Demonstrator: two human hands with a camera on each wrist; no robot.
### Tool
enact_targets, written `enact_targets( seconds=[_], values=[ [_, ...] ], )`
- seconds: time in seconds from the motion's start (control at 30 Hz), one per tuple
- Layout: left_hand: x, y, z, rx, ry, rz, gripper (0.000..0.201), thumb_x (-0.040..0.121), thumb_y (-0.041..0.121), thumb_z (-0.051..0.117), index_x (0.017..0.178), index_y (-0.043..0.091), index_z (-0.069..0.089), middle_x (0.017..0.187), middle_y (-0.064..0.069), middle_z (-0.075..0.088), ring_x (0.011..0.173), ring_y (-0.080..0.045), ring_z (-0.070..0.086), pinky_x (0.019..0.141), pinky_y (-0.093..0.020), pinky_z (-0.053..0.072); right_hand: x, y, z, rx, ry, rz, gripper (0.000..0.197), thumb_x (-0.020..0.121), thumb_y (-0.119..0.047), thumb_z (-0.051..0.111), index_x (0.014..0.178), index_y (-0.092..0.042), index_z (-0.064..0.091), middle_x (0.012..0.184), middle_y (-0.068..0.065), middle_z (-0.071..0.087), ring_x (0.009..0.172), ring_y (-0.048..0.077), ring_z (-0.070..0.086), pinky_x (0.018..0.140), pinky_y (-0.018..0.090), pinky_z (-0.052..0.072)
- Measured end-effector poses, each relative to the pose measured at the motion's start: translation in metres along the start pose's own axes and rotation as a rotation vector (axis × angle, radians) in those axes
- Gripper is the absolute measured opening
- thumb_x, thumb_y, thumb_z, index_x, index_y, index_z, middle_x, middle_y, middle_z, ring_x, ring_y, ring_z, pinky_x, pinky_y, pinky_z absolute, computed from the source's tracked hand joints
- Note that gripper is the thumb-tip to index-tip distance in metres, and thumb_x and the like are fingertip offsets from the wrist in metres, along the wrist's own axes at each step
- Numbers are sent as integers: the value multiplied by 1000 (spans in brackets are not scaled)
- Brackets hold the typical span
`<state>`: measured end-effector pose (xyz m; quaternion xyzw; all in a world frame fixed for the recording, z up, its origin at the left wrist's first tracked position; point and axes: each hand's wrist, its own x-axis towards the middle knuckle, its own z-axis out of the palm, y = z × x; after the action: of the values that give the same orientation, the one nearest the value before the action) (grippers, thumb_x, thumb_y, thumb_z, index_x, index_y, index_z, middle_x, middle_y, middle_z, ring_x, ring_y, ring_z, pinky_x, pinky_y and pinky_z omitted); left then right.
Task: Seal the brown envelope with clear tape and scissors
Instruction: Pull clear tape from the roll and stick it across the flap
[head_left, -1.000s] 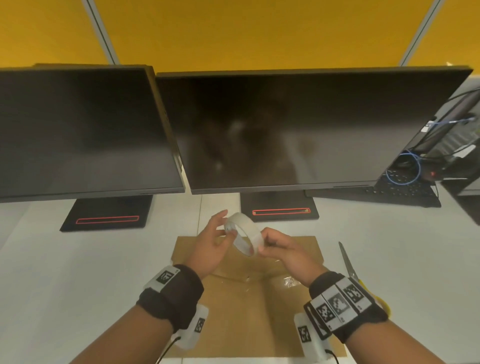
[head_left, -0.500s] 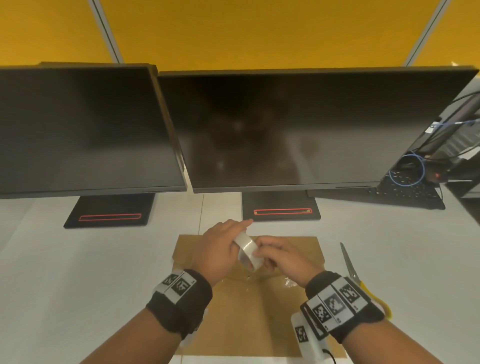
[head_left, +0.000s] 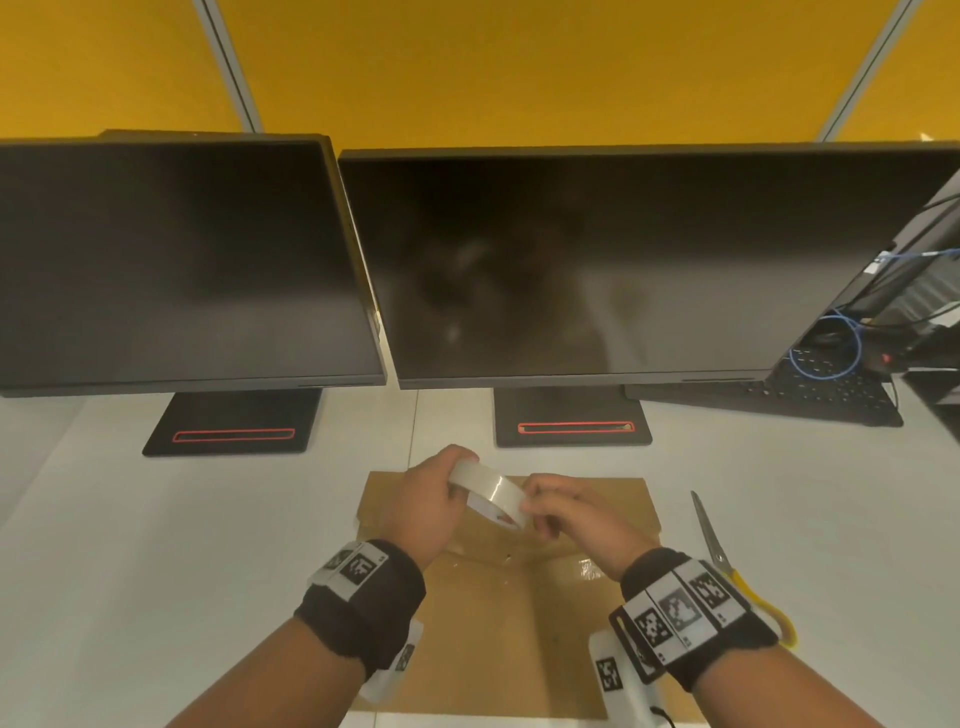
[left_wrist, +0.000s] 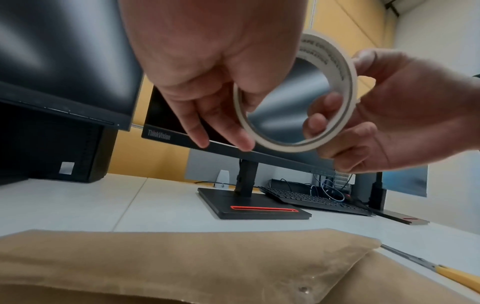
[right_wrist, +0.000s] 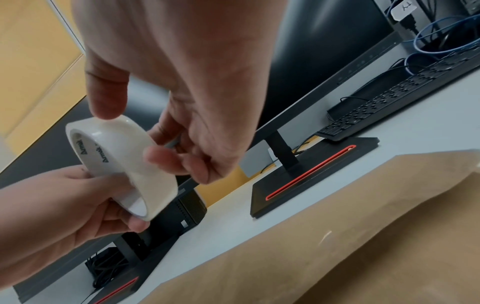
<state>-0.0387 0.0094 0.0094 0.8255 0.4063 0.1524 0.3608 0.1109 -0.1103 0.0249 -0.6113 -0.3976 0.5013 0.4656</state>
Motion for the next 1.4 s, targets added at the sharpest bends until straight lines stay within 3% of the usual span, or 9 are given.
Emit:
enact_targets(
  seconds=[0.2,0.37,0.5,0.6,0.7,0.87,1.03,1.2,1.4],
  values=[
    [1,6,-4,206,-20,83,26,95,14,47,117,27,53,112,7,61,93,-15,60,81,-33,51,8,-4,5,-54,26,6,16,90,-18,58,75,-18,64,58,-13,54,54,7,47,57,14,41],
    [-1,1,-4,142,23,130,38,95,17,49,132,30,49,125,10,56,107,-13,57,88,-33,51,7,5,6,22,73,61,11,86,-17,62,76,-14,63,75,1,62,69,13,57,74,23,46],
    [-1,-6,-4,227,3,161,46,94,13,47,137,30,46,128,8,55,111,-13,54,90,-30,49,4,11,10,-30,104,87,7,86,-23,62,90,-17,62,92,-2,64,73,15,60,70,20,49],
    [-3,-6,-5,346,-49,183,46,96,17,44,140,30,43,129,7,54,113,-16,52,90,-30,48,8,10,18,-181,205,-21,23,85,-22,66,106,-29,59,111,-10,58,71,11,55,70,21,51],
    [-6,-1,-5,447,-69,219,45,96,19,41,140,30,42,126,7,54,108,-15,53,84,-29,49,17,3,27,-257,228,-161,30,83,-27,69,112,-30,62,113,-10,56,67,2,54,71,13,48],
    [-8,1,-3,466,-57,193,39,93,17,42,131,25,50,116,6,56,102,-14,54,80,-27,47,27,-2,37,-269,265,-197,28,82,-19,72,109,-23,68,104,-8,58,68,-1,55,71,7,44],
    [-6,-4,0,441,-76,164,47,97,22,40,143,26,38,126,7,53,109,-13,53,88,-27,47,29,1,42,-292,317,-174,17,81,-17,73,98,-17,73,92,-9,62,69,-4,57,70,4,43],
    [-7,-7,-1,422,-79,155,48,96,23,43,144,26,37,133,7,51,116,-15,49,94,-29,44,32,5,40,-313,312,-122,9,82,-20,71,78,-29,71,88,-7,64,78,3,57,70,8,43],
    [-7,-8,0,342,-69,164,36,93,28,47,128,31,55,116,9,57,104,-13,51,84,-32,48,32,4,36,-369,226,-102,23,91,-21,59,73,-36,56,87,-10,55,78,0,51,69,11,36]
  ],
)
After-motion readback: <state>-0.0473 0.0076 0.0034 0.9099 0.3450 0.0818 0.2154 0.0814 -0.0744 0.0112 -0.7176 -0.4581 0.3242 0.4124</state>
